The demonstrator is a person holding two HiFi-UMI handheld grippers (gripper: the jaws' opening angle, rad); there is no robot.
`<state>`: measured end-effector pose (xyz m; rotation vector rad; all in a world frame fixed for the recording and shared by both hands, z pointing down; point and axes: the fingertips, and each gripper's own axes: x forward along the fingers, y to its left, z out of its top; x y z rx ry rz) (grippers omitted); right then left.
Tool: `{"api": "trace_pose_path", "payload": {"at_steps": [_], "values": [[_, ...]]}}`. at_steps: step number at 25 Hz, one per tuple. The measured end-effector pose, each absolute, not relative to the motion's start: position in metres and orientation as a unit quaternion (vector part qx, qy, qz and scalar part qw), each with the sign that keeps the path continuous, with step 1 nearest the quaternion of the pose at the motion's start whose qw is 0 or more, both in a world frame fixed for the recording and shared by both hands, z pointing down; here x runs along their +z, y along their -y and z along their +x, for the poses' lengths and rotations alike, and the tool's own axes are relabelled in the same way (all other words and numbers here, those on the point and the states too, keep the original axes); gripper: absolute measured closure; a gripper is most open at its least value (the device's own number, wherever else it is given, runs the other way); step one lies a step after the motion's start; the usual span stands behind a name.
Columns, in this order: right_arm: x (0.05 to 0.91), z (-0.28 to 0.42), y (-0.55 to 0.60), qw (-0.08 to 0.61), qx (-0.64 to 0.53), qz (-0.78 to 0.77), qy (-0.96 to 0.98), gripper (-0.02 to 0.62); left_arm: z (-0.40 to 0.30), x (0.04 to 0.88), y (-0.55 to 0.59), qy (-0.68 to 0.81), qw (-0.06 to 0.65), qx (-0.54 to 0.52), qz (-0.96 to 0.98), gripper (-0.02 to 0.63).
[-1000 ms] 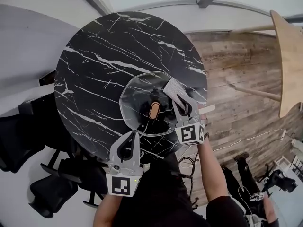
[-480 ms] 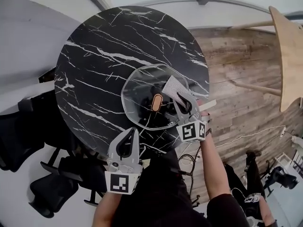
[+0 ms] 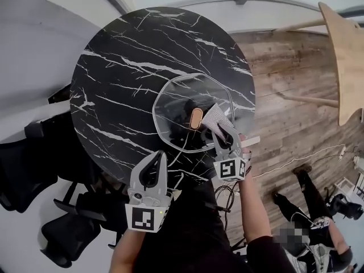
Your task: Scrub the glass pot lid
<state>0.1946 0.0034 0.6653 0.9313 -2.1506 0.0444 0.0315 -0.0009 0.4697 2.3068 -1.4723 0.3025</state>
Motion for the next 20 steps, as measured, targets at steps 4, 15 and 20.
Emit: {"api": "trace_pose_path", "payload": {"at_steps": [4, 15, 20], "values": [[0.663, 0.186, -0.017, 0.386, 0.034, 0.396, 0.833, 0.52, 0.02, 0.469, -0.009, 0.512, 0.187, 0.107, 0.831, 0.603], [0.672, 0.153, -0.064, 0.387, 0.059, 0.441, 0.807, 0.52, -0.018, 0.468, -0.041, 0.479, 0.175, 0.109, 0.853, 0.603], [0.678, 0.135, -0.079, 0.39, 0.071, 0.454, 0.798, 0.52, -0.033, 0.462, -0.05, 0.464, 0.174, 0.106, 0.862, 0.603]]}}
